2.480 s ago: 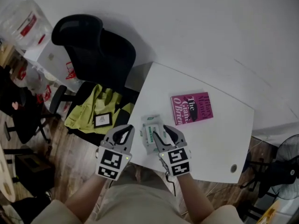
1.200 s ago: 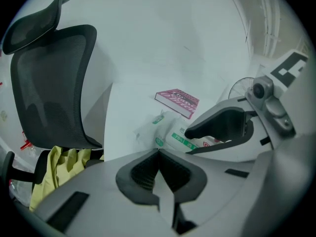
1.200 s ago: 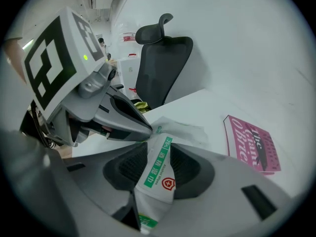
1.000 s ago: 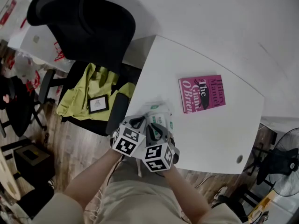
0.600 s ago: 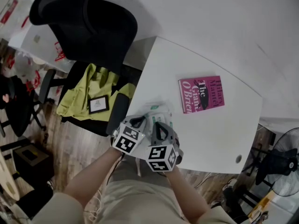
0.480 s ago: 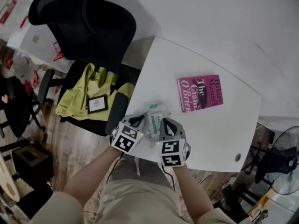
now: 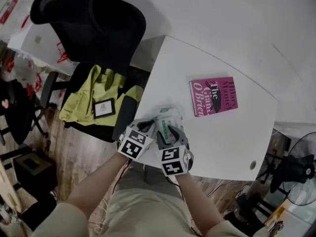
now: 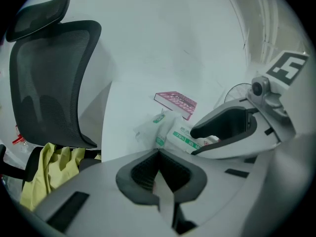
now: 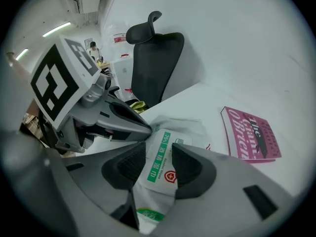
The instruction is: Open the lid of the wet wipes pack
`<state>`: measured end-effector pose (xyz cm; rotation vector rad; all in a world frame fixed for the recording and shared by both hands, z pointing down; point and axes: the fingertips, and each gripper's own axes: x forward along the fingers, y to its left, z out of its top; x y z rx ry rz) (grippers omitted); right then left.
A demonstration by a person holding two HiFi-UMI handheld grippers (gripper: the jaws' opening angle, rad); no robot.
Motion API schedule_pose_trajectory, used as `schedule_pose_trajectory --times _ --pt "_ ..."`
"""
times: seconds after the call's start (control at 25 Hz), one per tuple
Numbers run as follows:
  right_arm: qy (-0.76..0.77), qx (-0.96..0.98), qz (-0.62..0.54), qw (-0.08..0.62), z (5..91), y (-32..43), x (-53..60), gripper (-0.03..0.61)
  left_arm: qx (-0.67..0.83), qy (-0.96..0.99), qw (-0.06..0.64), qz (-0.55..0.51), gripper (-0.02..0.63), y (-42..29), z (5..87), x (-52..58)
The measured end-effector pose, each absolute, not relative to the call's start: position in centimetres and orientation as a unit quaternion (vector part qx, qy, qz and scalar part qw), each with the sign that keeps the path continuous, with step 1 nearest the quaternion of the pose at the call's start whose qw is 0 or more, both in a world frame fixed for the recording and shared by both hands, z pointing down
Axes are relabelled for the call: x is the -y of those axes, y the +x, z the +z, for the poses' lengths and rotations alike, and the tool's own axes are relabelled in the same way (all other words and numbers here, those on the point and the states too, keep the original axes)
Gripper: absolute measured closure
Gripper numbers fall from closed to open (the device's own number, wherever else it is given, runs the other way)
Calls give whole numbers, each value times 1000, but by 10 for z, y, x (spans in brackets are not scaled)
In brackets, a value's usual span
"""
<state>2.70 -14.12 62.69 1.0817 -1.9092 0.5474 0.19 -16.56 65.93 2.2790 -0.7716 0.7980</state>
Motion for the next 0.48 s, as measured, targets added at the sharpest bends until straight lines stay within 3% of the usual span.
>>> schedule_pose_trajectory --times 0.48 --pt "464 730 223 449 632 28 143 399 294 861 288 299 591 1 658 164"
